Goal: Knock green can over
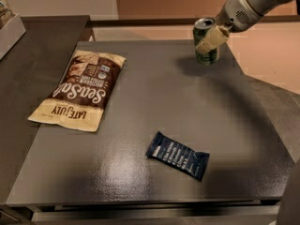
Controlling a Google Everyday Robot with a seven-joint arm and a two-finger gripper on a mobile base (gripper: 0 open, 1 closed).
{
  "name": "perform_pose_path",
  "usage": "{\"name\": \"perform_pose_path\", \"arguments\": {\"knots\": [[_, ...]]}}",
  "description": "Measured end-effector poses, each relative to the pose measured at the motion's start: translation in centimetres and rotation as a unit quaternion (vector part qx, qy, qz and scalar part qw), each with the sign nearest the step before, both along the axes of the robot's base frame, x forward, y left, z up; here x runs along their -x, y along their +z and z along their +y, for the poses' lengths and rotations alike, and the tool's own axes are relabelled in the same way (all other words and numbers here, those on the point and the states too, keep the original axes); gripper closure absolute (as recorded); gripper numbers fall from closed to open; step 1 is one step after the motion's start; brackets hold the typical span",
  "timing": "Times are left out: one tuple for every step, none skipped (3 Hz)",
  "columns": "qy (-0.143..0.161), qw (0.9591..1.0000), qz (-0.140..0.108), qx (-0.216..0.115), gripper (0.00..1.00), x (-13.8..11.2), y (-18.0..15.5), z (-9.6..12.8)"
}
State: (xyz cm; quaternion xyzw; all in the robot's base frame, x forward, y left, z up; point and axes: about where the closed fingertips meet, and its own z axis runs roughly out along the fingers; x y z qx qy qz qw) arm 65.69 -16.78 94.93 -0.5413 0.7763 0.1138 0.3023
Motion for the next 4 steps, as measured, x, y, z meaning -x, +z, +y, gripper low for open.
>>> {"name": "perform_pose_path", "arguments": {"knots": [[0.039,0.9971,0.0,0.066,1.0,1.1,1.2,1.1],[0.073,0.9865,0.003,0.146,1.0,1.9,0.8,2.1],[0.098,0.9717,0.009,0.215,1.0,2.8,-0.9,2.6],[0.118,0.9567,0.016,0.265,1.0,3.6,-2.8,3.0]]}}
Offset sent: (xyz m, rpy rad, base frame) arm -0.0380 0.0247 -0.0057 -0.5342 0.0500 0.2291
